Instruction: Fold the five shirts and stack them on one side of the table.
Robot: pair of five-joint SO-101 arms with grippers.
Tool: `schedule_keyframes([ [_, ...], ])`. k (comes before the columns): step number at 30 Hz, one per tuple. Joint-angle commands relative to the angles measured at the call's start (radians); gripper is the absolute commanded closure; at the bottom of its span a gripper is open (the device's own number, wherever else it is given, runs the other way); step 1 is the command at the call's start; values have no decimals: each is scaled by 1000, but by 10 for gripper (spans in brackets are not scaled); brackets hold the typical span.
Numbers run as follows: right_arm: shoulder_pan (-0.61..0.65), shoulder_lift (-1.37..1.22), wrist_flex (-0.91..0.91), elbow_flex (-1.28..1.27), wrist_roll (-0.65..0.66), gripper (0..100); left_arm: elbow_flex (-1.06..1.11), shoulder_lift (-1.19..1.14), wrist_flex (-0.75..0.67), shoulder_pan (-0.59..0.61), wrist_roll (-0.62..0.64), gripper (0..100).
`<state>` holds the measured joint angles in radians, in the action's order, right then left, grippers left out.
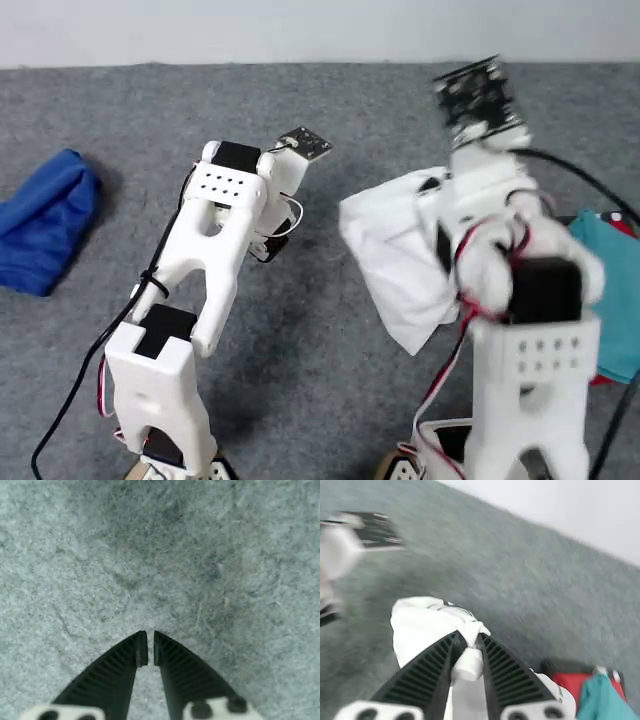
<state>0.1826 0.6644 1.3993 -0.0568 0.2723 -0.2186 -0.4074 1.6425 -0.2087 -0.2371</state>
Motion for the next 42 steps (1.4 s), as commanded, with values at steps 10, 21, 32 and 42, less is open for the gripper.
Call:
schedule_keyframes([
  [10,188,107,88,117,-5,989,-33,8,3,-8,2,964],
  [21,-44,-114,-355,-537,-12,987,-33,8,3,-11,2,964],
  [32,-263,-344,-364,-652,-12,805,-31,8,3,-11,2,964],
  [42,-262,-173,-104,-526,-9,787,-30,8,3,-11,2,964],
])
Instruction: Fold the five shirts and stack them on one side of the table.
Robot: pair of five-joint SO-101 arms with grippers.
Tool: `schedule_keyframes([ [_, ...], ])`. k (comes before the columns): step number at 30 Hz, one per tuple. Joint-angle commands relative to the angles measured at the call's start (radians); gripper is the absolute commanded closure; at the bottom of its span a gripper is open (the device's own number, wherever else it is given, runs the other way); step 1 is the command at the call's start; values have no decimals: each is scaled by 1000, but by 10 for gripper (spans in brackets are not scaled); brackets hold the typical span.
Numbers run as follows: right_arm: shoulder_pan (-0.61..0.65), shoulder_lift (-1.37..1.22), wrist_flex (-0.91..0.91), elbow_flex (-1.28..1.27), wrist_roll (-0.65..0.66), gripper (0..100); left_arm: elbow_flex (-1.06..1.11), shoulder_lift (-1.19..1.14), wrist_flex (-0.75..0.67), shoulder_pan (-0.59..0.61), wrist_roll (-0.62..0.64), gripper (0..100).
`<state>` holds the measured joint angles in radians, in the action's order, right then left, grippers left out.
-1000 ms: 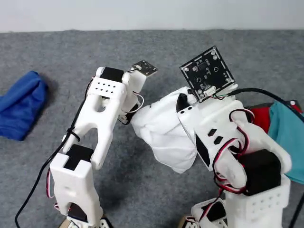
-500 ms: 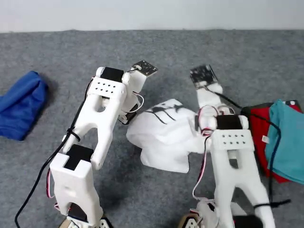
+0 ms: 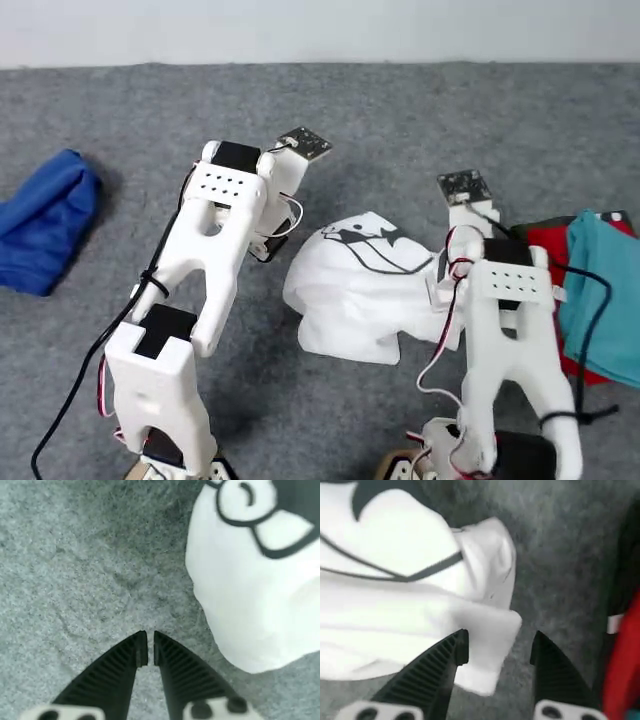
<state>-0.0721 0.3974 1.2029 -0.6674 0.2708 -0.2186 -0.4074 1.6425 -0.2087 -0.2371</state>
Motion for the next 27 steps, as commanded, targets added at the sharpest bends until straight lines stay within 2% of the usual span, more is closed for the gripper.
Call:
schedule_keyframes([
  [1,-5,120,128,101,-9,787,-30,8,3,-11,2,964],
  [6,-5,170,183,54,-11,786,-30,8,3,-11,2,964],
  [11,-5,145,79,-40,-11,786,-30,8,3,-12,2,964],
  [22,-4,-166,-74,-48,-12,794,-30,8,3,-12,2,964],
  [24,-4,-213,-125,-48,-3,842,-30,8,3,-12,2,964],
  [27,7,-232,-160,-46,-8,993,-30,8,3,-12,2,964],
])
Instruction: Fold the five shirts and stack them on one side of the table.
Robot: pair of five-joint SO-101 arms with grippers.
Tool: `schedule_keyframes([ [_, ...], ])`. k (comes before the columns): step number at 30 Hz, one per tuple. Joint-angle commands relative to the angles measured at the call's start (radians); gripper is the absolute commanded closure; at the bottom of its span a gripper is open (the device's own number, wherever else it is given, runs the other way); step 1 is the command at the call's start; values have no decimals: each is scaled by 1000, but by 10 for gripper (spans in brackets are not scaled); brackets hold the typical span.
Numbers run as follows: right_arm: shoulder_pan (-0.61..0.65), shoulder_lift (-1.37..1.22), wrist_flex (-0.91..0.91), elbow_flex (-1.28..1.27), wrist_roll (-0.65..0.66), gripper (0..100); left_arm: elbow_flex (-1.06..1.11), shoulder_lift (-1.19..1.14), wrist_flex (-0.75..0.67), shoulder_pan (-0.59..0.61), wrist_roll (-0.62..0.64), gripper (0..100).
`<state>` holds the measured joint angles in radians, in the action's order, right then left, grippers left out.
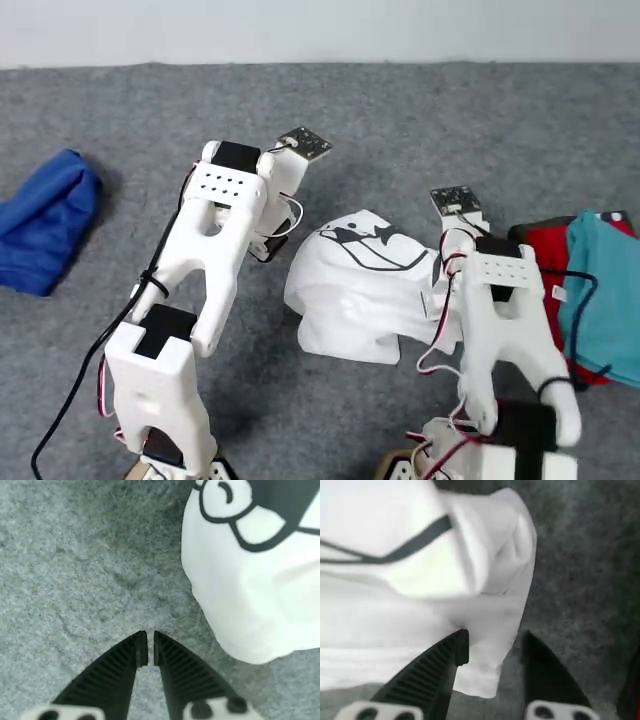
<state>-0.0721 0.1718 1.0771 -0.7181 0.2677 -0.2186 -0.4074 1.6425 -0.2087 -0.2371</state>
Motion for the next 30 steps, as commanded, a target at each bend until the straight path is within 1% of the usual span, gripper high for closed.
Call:
schedule_keyframes([
  [1,7,-7,-31,8,-6,988,-30,8,3,-12,2,964],
  [2,7,-5,-24,12,0,970,-30,8,3,-12,2,964],
  [3,5,-5,-15,26,0,987,-30,8,3,-12,2,964],
  [7,4,58,81,130,0,988,-30,8,3,-12,2,964],
  [13,12,278,295,439,0,987,-30,6,3,-12,2,964],
  [16,7,381,375,600,2,987,-30,6,3,-12,2,964],
  [21,4,515,404,773,0,988,-30,6,3,-12,2,964],
  [28,-2,648,406,868,2,988,-30,6,-17,-12,2,963],
  [30,-38,679,406,899,2,988,-30,6,-37,-12,2,963],
])
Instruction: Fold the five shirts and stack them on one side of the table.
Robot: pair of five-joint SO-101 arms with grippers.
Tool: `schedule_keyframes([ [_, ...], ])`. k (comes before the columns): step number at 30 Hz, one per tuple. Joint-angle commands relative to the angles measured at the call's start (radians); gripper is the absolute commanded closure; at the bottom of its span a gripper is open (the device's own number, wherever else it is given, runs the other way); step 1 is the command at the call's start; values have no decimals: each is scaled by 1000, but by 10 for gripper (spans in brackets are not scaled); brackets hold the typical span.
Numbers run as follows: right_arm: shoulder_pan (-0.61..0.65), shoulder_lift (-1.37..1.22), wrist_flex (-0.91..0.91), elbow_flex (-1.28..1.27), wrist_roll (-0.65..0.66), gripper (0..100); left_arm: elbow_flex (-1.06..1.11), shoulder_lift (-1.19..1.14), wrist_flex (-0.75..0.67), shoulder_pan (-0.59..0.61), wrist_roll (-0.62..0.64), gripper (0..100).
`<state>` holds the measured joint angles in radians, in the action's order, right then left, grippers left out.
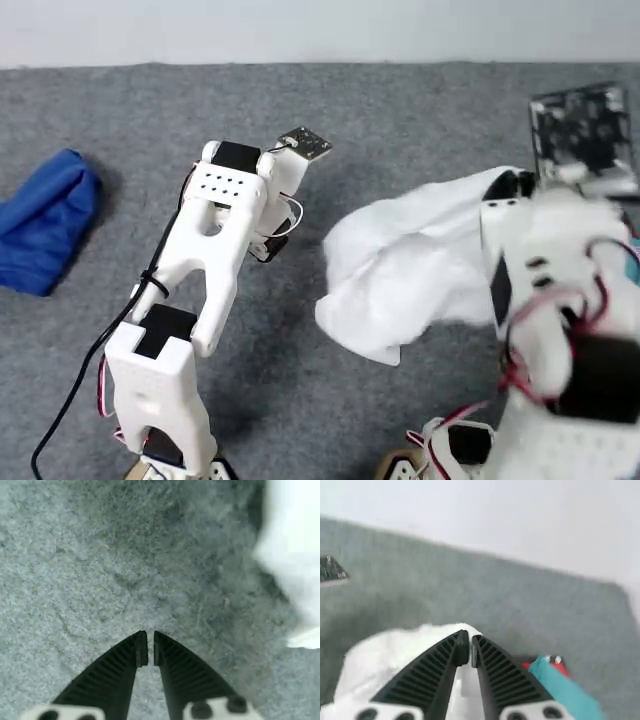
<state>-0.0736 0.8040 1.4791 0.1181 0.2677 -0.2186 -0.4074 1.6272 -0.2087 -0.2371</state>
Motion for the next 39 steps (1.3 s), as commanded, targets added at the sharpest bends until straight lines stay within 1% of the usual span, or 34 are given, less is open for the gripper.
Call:
schedule_keyframes([
  [1,-59,59,4,84,2,988,-30,6,-25,-14,2,963],
  [5,-139,84,4,176,2,988,-30,6,-25,-43,2,963],
  [7,-148,88,4,203,2,988,-30,6,-25,-83,2,963],
  [10,-148,88,4,215,2,988,-30,6,-37,-173,2,963],
  [15,-150,91,4,244,2,988,-30,-6,-123,-295,6,963],
  [20,-153,79,31,264,2,988,-35,-110,-270,-367,12,963],
  [23,-153,65,91,212,2,988,-47,-158,-333,-377,101,963],
  [25,-154,50,114,146,2,988,-73,-176,-338,-377,166,963],
  [27,-156,41,116,60,2,988,-88,-180,-336,-377,195,963],
  [32,-193,36,90,-117,0,988,-82,-219,-336,-442,198,963],
  [36,-236,35,64,-176,2,988,-85,-249,-333,-468,196,963],
  [39,-263,35,25,-216,2,988,-101,-242,-270,-463,196,953],
])
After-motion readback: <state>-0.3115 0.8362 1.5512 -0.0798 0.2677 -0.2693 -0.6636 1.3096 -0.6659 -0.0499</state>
